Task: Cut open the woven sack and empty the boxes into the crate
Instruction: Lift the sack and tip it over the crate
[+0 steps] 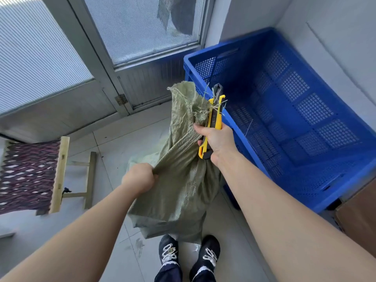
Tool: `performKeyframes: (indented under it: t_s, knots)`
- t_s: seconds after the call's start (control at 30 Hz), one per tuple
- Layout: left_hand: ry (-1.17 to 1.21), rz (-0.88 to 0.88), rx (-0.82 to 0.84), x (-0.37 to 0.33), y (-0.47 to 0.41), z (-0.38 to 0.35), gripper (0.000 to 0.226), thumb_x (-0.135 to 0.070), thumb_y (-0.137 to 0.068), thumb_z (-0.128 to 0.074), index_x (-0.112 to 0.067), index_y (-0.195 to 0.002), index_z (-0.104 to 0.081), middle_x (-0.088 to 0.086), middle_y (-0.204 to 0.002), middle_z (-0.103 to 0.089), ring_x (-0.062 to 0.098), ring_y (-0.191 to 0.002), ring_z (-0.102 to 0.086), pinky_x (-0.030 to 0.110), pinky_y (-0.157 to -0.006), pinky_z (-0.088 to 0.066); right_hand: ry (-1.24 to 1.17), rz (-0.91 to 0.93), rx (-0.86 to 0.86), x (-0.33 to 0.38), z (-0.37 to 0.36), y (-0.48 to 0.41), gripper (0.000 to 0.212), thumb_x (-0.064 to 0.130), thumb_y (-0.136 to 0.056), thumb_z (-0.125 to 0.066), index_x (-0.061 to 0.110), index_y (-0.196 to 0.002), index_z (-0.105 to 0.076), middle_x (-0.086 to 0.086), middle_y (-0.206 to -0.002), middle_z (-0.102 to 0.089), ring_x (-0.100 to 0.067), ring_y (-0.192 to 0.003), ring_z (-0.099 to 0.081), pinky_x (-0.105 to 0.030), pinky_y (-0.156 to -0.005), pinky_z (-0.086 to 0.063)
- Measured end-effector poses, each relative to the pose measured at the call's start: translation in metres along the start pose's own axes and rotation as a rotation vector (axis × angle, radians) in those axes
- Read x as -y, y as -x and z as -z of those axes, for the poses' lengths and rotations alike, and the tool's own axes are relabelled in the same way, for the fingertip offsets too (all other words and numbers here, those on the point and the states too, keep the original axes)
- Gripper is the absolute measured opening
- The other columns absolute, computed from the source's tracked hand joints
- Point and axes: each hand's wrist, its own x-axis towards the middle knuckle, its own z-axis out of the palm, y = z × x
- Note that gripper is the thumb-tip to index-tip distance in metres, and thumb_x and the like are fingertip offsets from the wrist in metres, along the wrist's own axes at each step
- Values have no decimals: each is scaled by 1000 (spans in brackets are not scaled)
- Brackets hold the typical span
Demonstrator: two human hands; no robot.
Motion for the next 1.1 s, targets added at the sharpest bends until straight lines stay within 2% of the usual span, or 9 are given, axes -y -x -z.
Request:
performKeyframes:
  t_s: [0.1,0.23,0.37,0.5,0.6,0.77,0.83,0.93,1.1]
  knots:
    - [-34,-4,-17,9,3,10,25,-28,-95,-47,-13,-76,-53,-1,-68,-48,25,-74,-55,31,-65,-44,-1,8,1,3,-2,4,24,4,-74,-80,8,-93,-67,-2,-81,-69,-17,-67,-60,-23,-50,-49]
    - [-46,-24,-40,13,12,32,23,-28,-95,-47,-12,-84,-59,2,-74,-55,26,-78,-57,32,-69,-48,-4,-13,-42,13,-3,12,40,8,-72,-83,2,-108,-65,-7,-89,-71,-19,-68,-60,-28,-56,-51]
    - [-65,-40,-46,9,26,56,25,-28,-94,-48,-10,-83,-60,2,-73,-55,25,-76,-57,30,-65,-44,-11,22,-21,34,-4,27,38,8,-72,-83,2,-106,-66,-6,-86,-70,-16,-62,-59,-29,-56,-50]
    - [-94,-36,-34,10,38,94,25,-29,-92,-50,-10,-78,-57,0,-67,-51,23,-70,-54,29,-62,-42,7,70,18,65,-19,42,49,9,-72,-82,3,-117,-63,-9,-105,-70,-18,-70,-62,-26,-53,-50]
    - [-124,-51,-11,12,48,116,23,-28,-91,-52,-10,-79,-57,0,-65,-51,25,-73,-54,28,-65,-41,0,62,-28,77,-15,51,44,9,-73,-82,3,-112,-64,-13,-108,-70,-20,-74,-62,-24,-51,-49]
    - [-193,-43,7,12,64,136,29,-30,-92,-53,-4,-98,-67,11,-95,-66,25,-80,-54,28,-72,-45,-5,64,-24,87,-16,67,46,9,-72,-83,3,-113,-64,-12,-108,-70,-21,-74,-63,-25,-51,-50]
    - [-209,-27,15,10,73,152,33,-30,-93,-52,-3,-105,-67,13,-105,-68,25,-80,-55,26,-64,-45,-5,77,-18,96,-21,73,52,11,-70,-84,3,-117,-62,-12,-111,-68,-21,-75,-63,-25,-51,-51]
    - [-216,-28,12,2,88,178,34,-29,-95,-51,-3,-111,-65,14,-112,-67,26,-88,-61,22,-46,-37,-19,98,-19,112,-22,79,43,9,-71,-83,2,-109,-64,-11,-105,-69,-23,-79,-63,-27,-52,-50]
    - [-237,-60,22,-11,104,203,34,-28,-96,-49,-3,-113,-65,14,-112,-68,27,-91,-64,22,-47,-41,-38,122,-31,131,-6,88,18,1,-76,-78,9,-80,-62,-5,-84,-66,-20,-71,-58,-27,-53,-49]
